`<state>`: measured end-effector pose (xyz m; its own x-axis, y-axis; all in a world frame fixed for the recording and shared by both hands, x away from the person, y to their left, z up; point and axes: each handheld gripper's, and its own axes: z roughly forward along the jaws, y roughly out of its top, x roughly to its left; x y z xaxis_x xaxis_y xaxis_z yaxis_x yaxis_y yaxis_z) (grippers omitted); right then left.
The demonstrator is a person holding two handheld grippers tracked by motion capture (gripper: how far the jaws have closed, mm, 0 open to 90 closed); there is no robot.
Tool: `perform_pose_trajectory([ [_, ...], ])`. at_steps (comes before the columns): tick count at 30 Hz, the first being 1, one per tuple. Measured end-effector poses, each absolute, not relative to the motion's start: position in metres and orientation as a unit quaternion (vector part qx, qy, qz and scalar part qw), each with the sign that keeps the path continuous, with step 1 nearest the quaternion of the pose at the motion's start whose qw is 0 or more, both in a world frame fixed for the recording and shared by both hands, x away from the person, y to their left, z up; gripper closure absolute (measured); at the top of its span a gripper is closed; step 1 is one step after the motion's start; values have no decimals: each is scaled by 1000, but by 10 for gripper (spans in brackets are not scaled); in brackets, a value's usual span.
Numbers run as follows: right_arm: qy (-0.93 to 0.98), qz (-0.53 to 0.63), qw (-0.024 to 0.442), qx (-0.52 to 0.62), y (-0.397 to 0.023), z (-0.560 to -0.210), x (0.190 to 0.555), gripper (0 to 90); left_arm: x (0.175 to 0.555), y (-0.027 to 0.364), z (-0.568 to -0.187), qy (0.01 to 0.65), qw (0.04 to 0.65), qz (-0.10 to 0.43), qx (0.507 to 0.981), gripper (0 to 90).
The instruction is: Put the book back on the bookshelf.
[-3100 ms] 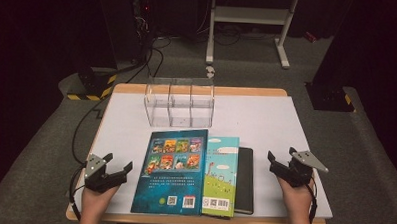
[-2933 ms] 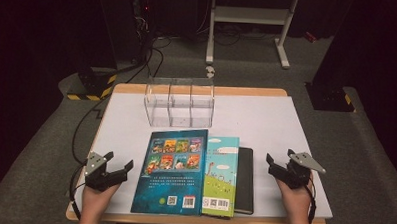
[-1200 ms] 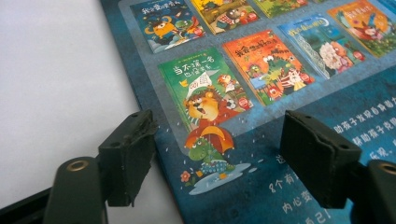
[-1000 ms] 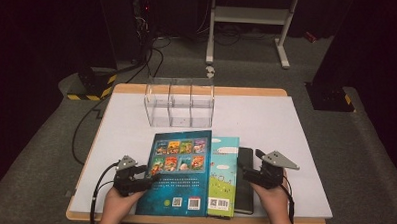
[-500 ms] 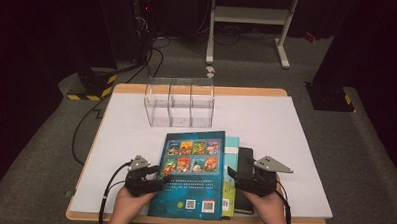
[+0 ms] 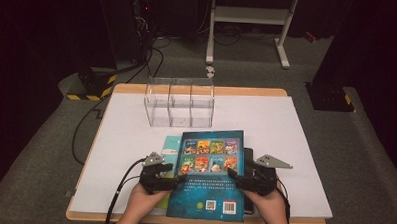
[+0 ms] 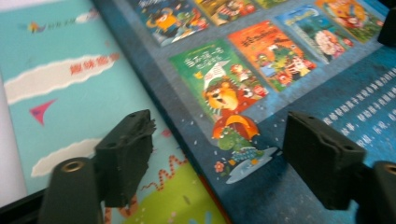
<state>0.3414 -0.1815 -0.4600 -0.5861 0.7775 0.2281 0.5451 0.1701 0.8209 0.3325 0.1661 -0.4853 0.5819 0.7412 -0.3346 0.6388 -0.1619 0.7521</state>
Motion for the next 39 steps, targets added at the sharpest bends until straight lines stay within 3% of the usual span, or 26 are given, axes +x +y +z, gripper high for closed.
perform_pose_trajectory([
  [7, 762, 459, 93, 447, -179, -455, 353, 247, 331, 158, -484, 447, 462, 59, 764, 252],
  [15, 758, 442, 96, 469, -176, -453, 355, 206, 337, 142, -480, 424, 468, 58, 773, 260],
  [23, 759, 442, 78, 471, -185, -448, 357, 349, 338, 144, -483, 425, 471, 63, 771, 230],
  [27, 760, 444, 102, 464, -185, -444, 351, 433, 339, 146, -483, 431, 468, 64, 769, 201],
  [39, 759, 462, 136, 437, -186, -439, 337, 448, 349, 151, -485, 445, 478, 49, 756, 136],
])
